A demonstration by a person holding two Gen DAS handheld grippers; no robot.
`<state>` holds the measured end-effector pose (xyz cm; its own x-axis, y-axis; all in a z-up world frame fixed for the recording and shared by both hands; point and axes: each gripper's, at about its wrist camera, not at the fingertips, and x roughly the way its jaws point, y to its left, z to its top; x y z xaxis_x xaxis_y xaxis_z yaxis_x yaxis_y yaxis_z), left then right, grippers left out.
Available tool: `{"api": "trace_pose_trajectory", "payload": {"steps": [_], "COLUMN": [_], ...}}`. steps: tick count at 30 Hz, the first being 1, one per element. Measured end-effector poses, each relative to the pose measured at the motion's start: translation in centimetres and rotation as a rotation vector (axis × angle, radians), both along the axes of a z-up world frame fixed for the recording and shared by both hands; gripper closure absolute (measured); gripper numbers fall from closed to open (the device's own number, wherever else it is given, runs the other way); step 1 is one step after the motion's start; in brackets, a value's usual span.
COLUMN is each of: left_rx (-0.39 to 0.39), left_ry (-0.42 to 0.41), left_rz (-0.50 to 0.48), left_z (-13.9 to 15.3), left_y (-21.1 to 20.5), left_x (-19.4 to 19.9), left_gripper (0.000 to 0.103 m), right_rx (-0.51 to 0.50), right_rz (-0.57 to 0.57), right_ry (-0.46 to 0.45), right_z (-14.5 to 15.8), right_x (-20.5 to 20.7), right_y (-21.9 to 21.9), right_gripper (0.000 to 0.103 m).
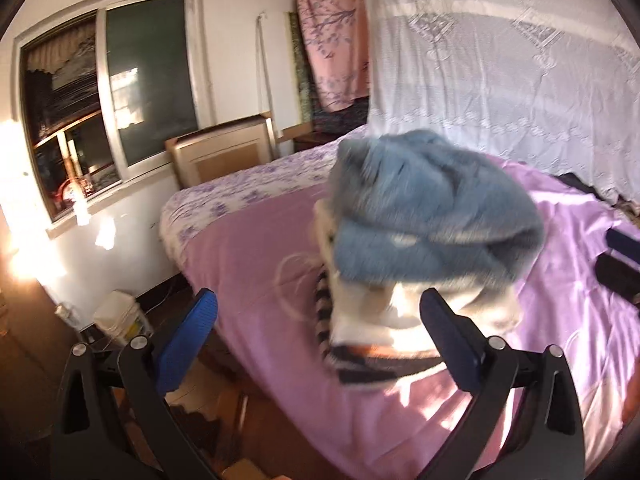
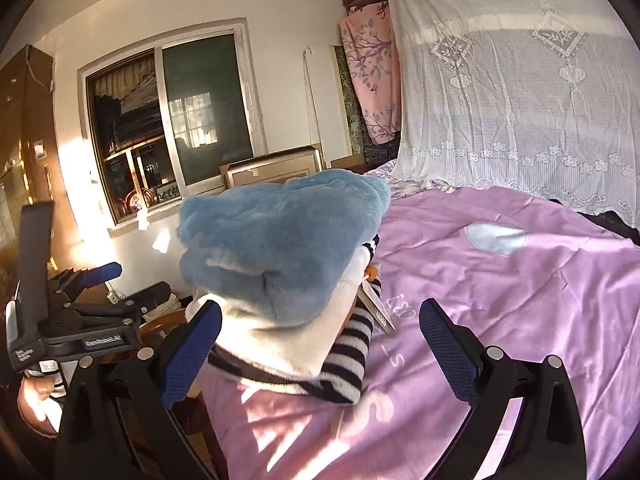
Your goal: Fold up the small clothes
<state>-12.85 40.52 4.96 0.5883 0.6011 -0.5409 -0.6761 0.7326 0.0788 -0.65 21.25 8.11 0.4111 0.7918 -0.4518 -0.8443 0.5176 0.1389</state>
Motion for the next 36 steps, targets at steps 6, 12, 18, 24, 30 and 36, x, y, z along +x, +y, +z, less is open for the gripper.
{"api": "trace_pose_trajectory", "payload": {"steps": [6, 12, 18, 24, 30, 36], "left_rx": [-0.101, -0.010, 0.081, 0.049, -0.034, -0.029], "left_ry": [-0.030, -0.073, -0.022, 0.015, -0.037, -0.043], "left_rz": [-0.034, -0.032, 0.000, -0.024, -0.089, -0.089], "left_z": [-0.2, 1.3, 2.4, 2.8, 3.2, 3.3], "left_y": [0.3, -1.5, -3.7, -4.2, -3.6, -3.6], "left_x": [-1.4, -1.4, 0.0, 0.6, 0.4, 0.6], "left_gripper": [0.004, 0.004, 0.004, 0.004, 0.004, 0.004], "right_rx": [-0.005, -0.039, -0.046, -0.014, 0.000, -0.003], "right_rz": [-0.001, -0.005, 0.007, -0.009, -0.010, -0.006], "right_ry": [-0.036, -0.142, -0.180, -0.135, -0.110, -0.118], "right_z": [1.0, 1.8, 2.2, 2.5, 2.5, 2.4], "right_x": [-2.3, -4.4, -5.1, -4.1, -3.7, -3.9], "right_y": [-0.9, -0.6, -0.7, -1.8, -2.1, -2.0], "right_gripper": [0.004, 0.004, 0.004, 0.004, 0.004, 0.004]}}
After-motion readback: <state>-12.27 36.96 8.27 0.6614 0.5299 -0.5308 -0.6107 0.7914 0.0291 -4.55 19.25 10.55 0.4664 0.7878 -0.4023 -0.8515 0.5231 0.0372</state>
